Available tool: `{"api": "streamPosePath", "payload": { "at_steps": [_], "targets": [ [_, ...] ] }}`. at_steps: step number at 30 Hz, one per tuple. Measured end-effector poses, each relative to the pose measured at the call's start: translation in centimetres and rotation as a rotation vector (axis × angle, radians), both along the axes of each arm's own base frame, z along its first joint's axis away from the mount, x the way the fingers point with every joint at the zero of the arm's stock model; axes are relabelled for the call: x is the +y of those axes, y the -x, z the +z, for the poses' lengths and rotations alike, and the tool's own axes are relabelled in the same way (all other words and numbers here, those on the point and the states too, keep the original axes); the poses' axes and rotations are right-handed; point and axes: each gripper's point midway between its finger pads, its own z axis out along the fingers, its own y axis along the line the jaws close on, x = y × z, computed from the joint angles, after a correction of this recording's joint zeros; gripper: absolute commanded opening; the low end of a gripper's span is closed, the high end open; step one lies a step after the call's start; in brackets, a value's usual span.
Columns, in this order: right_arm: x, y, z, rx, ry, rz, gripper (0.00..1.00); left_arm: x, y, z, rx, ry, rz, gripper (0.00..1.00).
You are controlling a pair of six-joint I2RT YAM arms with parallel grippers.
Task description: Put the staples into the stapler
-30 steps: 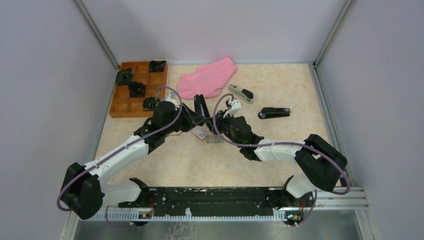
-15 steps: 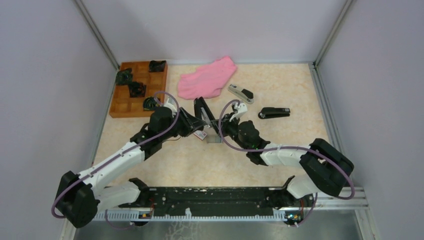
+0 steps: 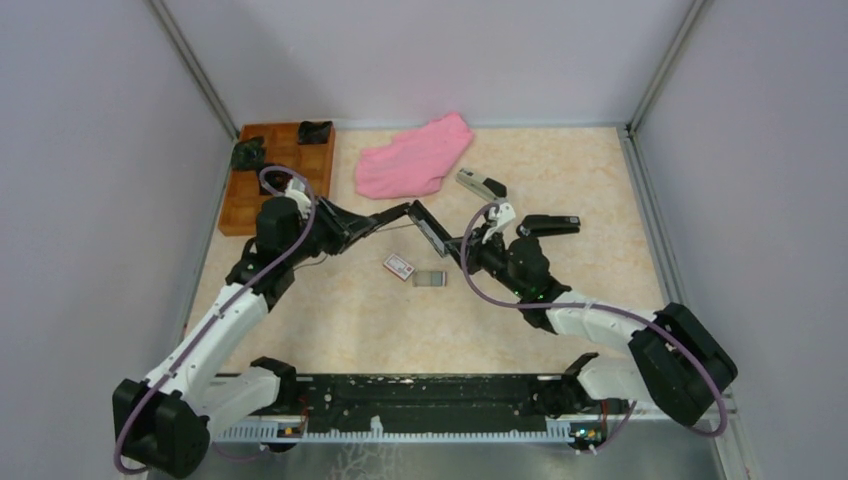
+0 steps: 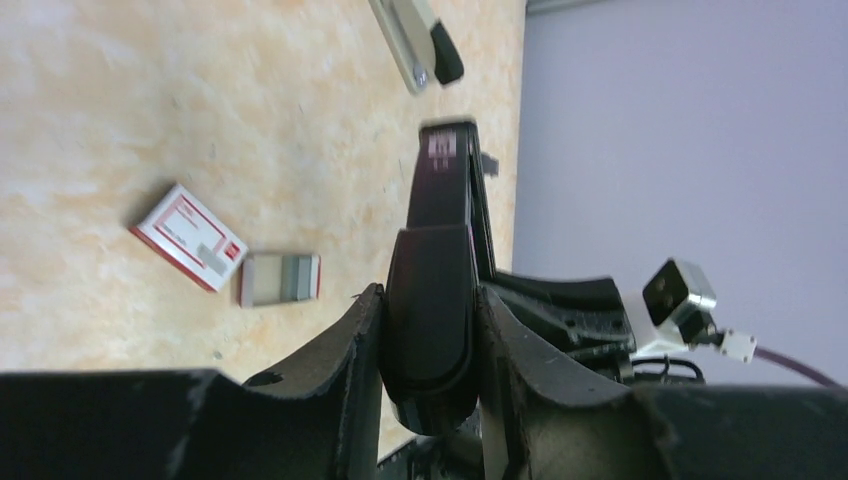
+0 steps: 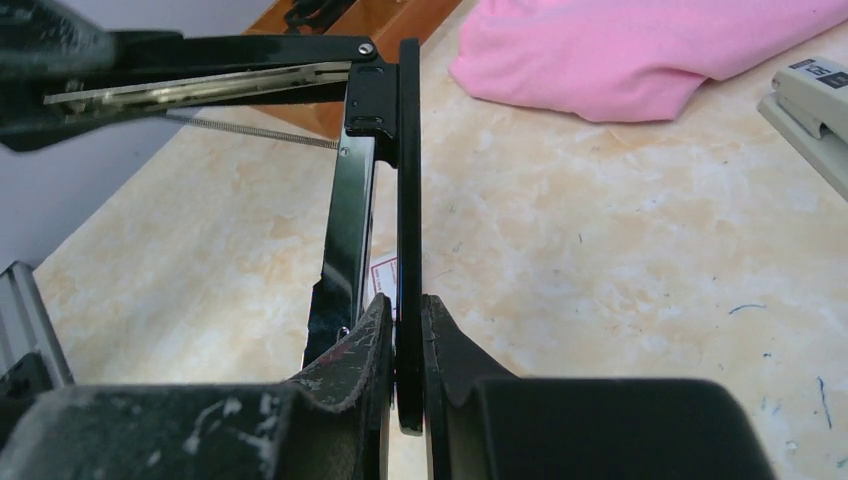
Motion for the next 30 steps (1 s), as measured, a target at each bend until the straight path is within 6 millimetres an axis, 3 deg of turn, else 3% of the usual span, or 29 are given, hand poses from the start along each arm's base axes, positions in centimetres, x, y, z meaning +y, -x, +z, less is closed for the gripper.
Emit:
{"api": "streamPosePath", "payload": {
  "at_steps": [7, 17, 30],
  "targets": [
    [-1.0, 1.5, 0.7, -0.007, 0.038, 0.128, 0.0, 3.0, -2.6, 1.2, -0.037, -0.058, 0.056, 0.0],
    [-1.3, 3.3, 1.5, 0.113, -0.03, 0.293, 0.0, 5.0, -4.7, -1.7, 0.039, -0.081, 0.08, 0.11],
    [-1.6, 4.2, 2.3, 0.327, -0.212, 0.333, 0.0, 4.6, -6.3, -6.1, 0.158, -0.034, 0.061, 0.36]
  ]
}}
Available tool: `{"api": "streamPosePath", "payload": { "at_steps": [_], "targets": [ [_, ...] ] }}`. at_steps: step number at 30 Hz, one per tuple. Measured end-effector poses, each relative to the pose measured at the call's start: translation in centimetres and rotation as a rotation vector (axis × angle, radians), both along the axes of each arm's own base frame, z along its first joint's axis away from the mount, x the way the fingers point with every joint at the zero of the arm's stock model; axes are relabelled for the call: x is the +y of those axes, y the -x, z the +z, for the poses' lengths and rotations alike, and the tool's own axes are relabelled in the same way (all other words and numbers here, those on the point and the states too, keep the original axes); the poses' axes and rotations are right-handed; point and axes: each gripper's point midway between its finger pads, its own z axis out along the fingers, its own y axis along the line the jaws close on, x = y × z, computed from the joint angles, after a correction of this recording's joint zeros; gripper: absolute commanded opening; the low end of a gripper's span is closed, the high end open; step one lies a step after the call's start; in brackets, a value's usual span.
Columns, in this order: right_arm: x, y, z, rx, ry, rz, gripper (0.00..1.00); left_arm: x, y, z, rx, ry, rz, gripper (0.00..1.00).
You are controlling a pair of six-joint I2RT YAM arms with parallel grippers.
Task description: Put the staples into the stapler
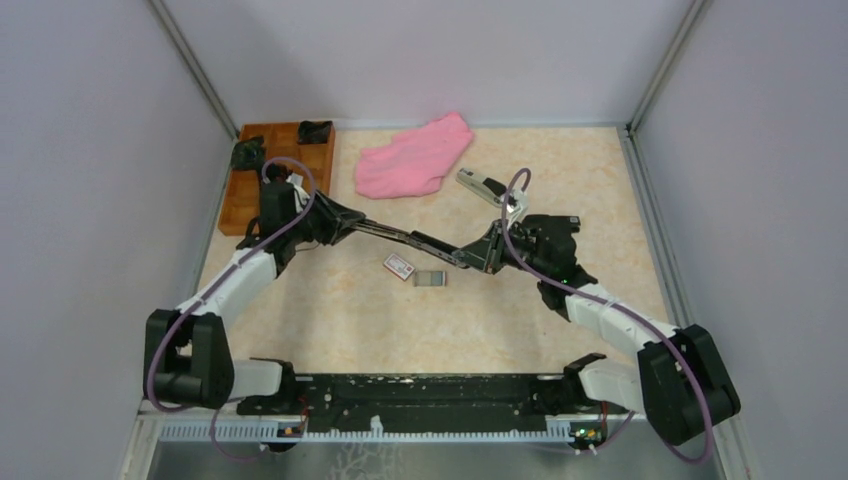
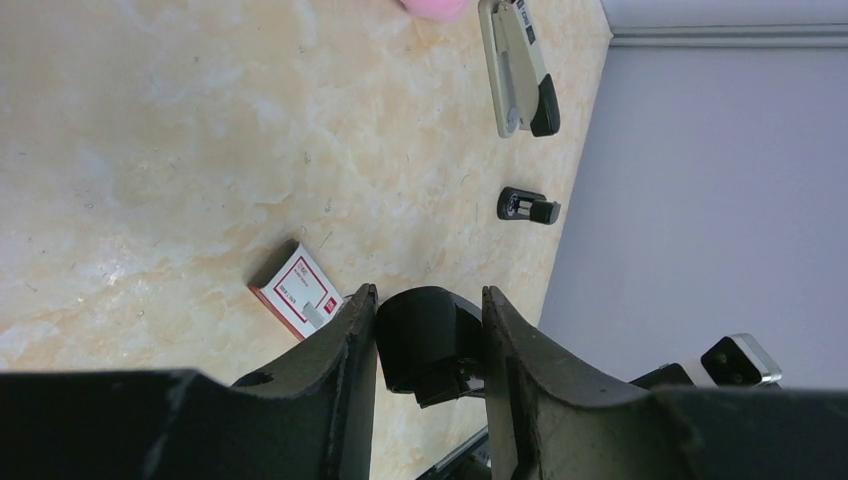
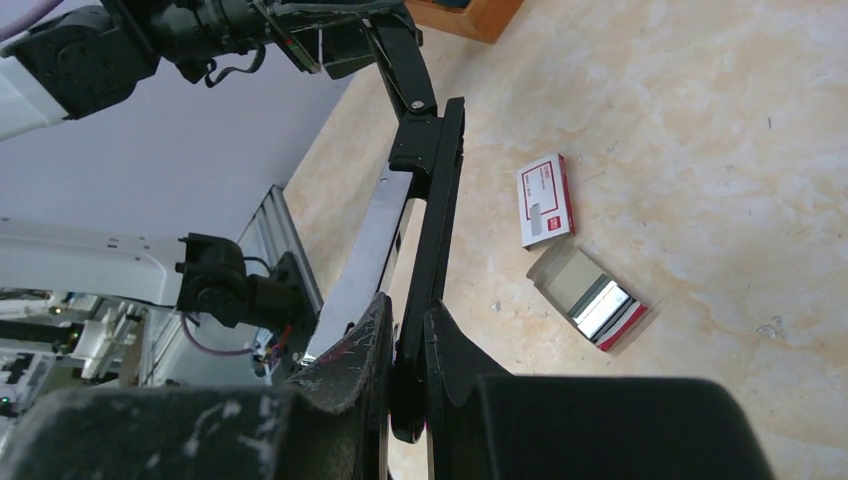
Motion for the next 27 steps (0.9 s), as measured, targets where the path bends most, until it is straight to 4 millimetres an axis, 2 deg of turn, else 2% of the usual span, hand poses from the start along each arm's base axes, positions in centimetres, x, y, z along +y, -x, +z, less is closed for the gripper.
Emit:
{"api": "streamPosePath", "payload": {
  "at_steps": [7, 12, 16, 22, 27],
  "targets": [
    [0.0, 0.1, 0.3, 0.076, -0.045, -0.003, 0.0, -0.1, -0.3, -1.8, 0.051, 0.015, 0.005, 0.53],
    [0.5, 0.1, 3.0, 0.015, -0.108, 0.032, 0.0, 1.2, -0.5, -4.9, 0.126, -0.037, 0.052, 0.61],
    [0.5, -0.1, 3.7, 0.001, -0.129, 0.026, 0.0, 1.9, -0.3, -6.5, 0.18, -0.053, 0.077, 0.67],
    [0.3, -0.6, 4.3, -0.019, -0.153, -0.004, 0.0, 2.5, 0.4, -6.8, 0.229, -0.084, 0.098, 0.87],
    [0.2, -1.3, 4.0, -0.03, -0.161, -0.069, 0.0, 3.9, 0.2, -4.3, 0.22, -0.147, 0.153, 0.92]
  ]
}}
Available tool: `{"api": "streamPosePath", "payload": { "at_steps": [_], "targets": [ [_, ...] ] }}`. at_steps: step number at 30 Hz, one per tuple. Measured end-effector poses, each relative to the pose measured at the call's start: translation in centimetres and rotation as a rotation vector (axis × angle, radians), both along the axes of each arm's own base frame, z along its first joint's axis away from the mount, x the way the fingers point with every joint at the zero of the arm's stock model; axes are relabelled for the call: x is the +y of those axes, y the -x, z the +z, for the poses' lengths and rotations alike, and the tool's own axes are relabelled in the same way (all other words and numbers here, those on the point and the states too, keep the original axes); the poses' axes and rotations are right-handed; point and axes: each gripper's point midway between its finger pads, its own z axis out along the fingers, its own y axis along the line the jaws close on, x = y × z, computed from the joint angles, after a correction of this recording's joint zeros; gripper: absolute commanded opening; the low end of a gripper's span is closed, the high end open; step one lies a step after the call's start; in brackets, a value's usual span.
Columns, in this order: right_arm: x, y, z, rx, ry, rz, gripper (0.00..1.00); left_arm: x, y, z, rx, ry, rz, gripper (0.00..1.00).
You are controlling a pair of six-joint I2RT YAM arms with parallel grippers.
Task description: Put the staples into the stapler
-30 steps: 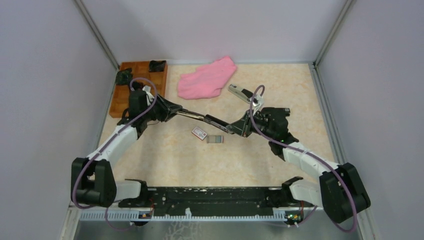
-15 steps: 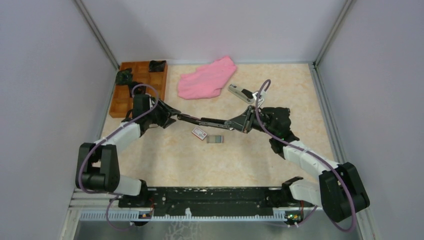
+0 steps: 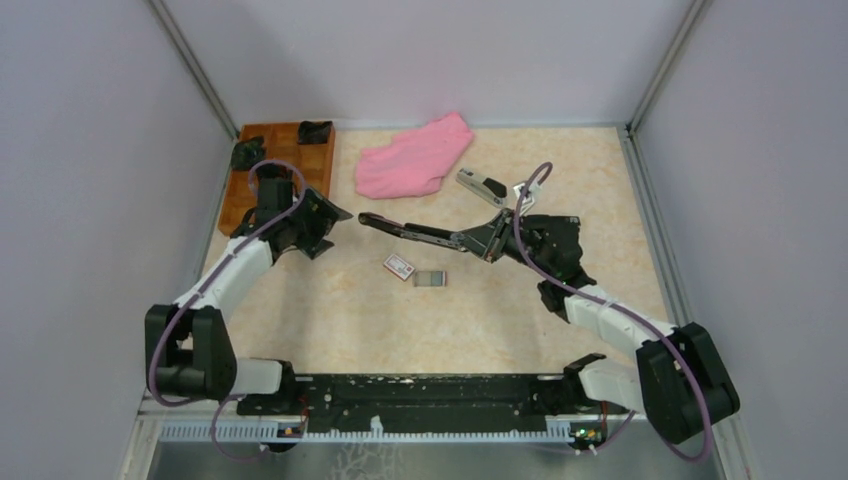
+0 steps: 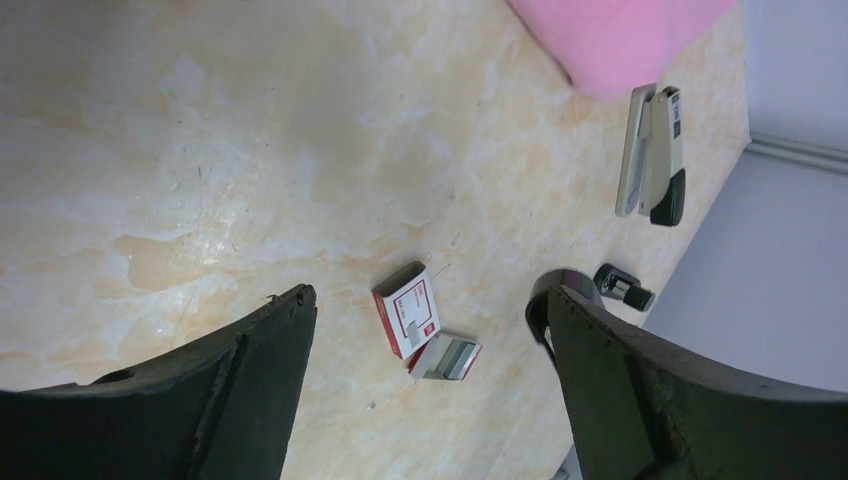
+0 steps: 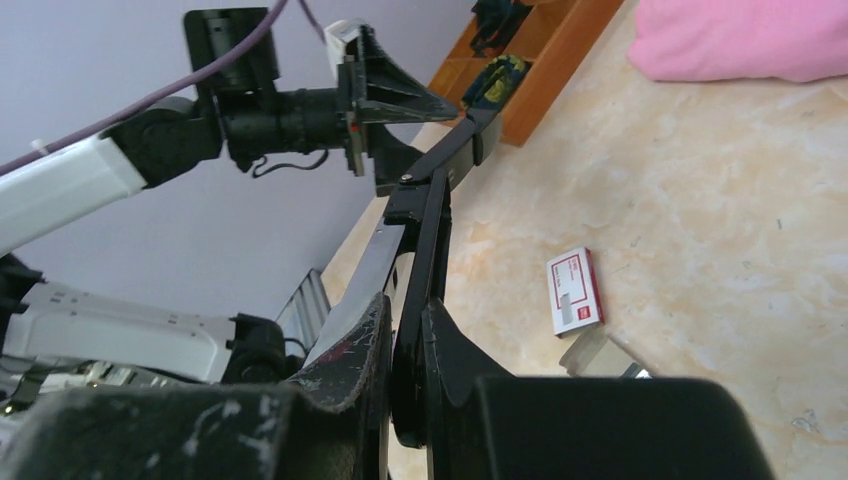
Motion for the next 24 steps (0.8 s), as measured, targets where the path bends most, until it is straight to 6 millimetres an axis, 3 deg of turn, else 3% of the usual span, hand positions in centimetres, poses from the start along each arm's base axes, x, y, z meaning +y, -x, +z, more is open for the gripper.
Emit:
{"api": "streamPosePath", "payload": {
  "at_steps": [6, 12, 17, 24],
  "targets": [
    [0.8, -0.9, -0.9, 0.0, -0.017, -0.07, 0.0, 1.6, 0.0, 2.2, 0.009, -0.07, 0.065, 0.93],
    [2.7, -0.4, -2.8, 0.027, -0.008, -0.101, 0.0, 0.5, 1.2, 2.3, 0.047, -0.018, 0.03, 0.95],
    [3.8, -0.4, -3.9, 0.028, -0.011, -0.149, 0.0, -2.6, 2.6, 3.6, 0.025, 0.081, -0.034, 0.95],
    [4.7, -1.1, -4.9, 0.013, -0.014, -0.223, 0.0, -8.9, 4.6, 4.8, 0.028, 0.19, -0.155, 0.85]
  ]
}}
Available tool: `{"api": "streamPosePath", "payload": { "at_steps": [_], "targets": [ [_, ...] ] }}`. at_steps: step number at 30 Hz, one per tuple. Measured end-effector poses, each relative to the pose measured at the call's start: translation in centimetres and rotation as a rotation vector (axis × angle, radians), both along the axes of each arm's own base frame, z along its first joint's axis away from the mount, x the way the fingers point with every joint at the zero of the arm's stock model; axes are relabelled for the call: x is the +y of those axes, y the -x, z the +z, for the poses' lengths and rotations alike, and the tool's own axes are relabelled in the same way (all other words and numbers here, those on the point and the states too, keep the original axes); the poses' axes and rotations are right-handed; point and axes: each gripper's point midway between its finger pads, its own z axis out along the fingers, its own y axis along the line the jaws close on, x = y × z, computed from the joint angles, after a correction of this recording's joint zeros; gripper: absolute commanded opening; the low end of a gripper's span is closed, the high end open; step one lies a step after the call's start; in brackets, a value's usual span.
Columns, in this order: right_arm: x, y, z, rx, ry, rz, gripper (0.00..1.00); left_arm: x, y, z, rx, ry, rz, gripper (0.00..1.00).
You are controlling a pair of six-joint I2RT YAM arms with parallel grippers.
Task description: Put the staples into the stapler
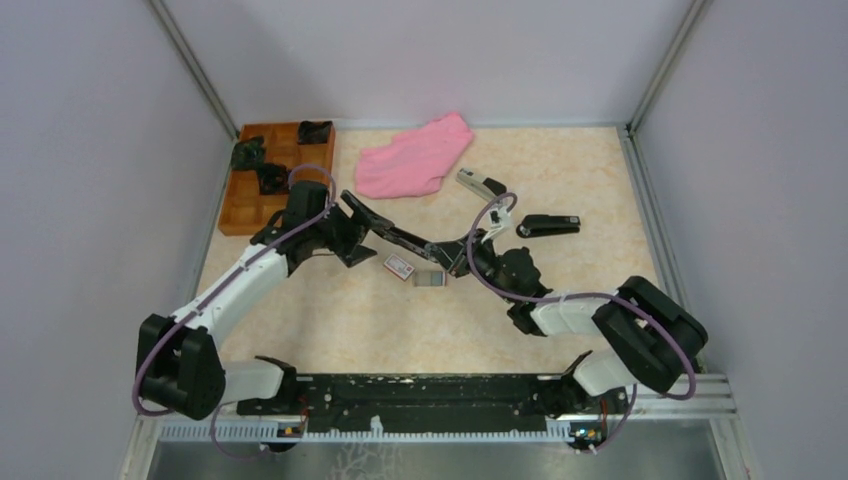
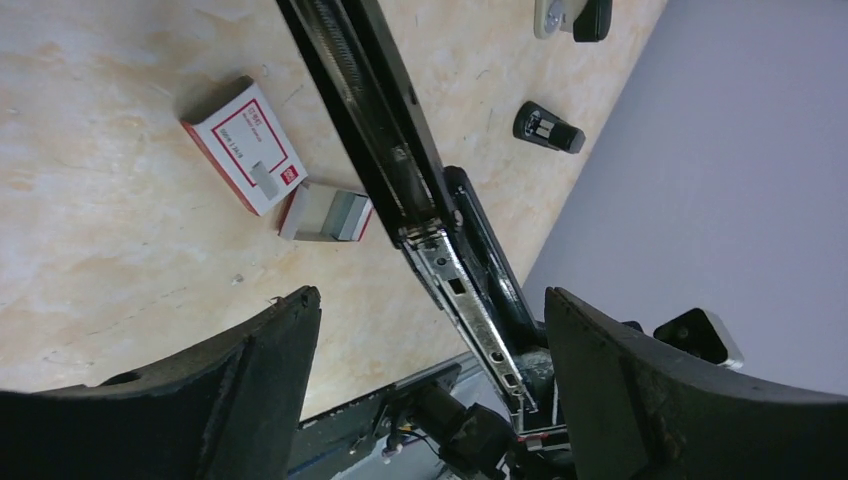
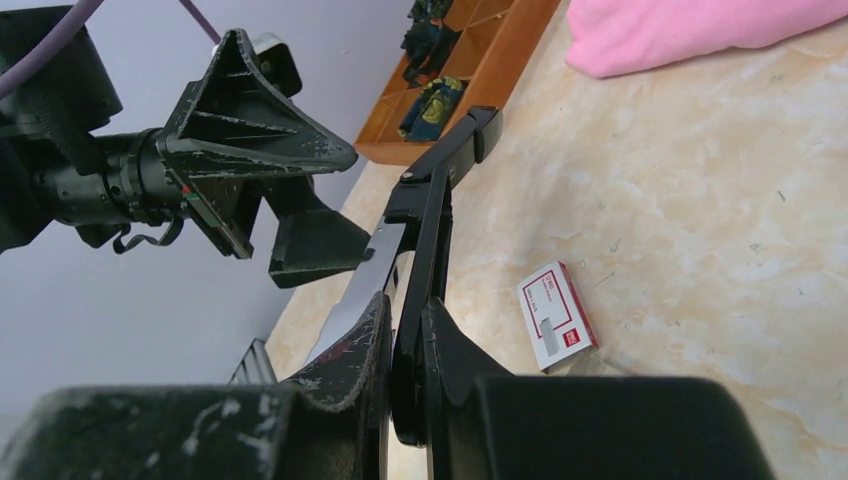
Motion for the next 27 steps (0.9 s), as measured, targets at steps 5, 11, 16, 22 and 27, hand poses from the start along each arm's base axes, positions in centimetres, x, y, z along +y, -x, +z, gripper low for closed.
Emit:
{"api": "streamPosePath", "payload": {
  "at_steps": [5, 11, 16, 22, 27],
  "targets": [
    [0.8, 0.3, -0.3, -0.023, 0.01, -0.011, 0.0, -1.4, -0.1, -0.5, 0.031, 0.032, -0.006, 0.75],
    [1.1, 0.1, -0.4, -0.045, 0.01, -0.03, 0.0, -1.7, -0.6, -1.2, 0.049, 0.042, 0.011, 0.57],
    [1.3, 0.2, -0.3, -0.062, 0.007, -0.035, 0.0, -1.9, -0.9, -1.9, 0.066, 0.042, 0.016, 0.47],
    [1.7, 0.4, -0.9, -0.065, 0.023, -0.037, 0.0, -2.1, -1.1, -2.4, 0.078, 0.045, 0.02, 0.32],
    [2.2, 0.7, -1.9, -0.06, 0.049, -0.029, 0.0, -2.2, -1.5, -2.4, 0.088, 0.065, 0.041, 0.12]
  ]
}}
